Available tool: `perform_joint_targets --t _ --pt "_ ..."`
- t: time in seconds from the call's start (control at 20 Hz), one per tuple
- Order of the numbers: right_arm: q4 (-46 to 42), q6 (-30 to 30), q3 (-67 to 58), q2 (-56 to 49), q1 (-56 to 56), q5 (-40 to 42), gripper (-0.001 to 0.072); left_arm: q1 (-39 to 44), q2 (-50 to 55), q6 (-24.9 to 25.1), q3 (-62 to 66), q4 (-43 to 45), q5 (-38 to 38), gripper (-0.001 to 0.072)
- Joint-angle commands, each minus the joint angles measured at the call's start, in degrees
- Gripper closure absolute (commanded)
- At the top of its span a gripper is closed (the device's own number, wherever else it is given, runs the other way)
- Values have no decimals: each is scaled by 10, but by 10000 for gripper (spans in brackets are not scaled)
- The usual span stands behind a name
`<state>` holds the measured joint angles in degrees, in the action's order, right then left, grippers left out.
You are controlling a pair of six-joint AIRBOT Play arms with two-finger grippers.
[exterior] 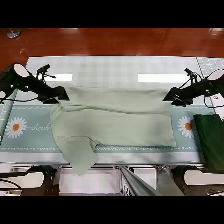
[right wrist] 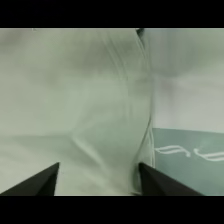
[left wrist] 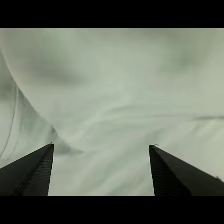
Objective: Fold the shirts.
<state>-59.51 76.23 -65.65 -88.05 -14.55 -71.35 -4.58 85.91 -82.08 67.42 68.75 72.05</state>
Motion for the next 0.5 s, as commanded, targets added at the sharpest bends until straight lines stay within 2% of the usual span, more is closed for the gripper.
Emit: perform_joint_targets --t 0.0,0.15,0.25,0.3,0.45 --pt "17 -7 -12 20 -24 -56 91 -11 -17 -16 7 78 89 4" --pt "-24 -2 39 111 -93 -52 91 -64 -104 -33 -78 102 114 4" --pt "39 3 153 200 -129 19 92 -104 -178 -35 -192 91 108 4" --pt "82 -14 210 241 -130 53 92 -126 -215 -35 -252 79 98 4" --pt "158 -58 325 316 -124 79 91 -195 -305 -35 -389 0 53 4"
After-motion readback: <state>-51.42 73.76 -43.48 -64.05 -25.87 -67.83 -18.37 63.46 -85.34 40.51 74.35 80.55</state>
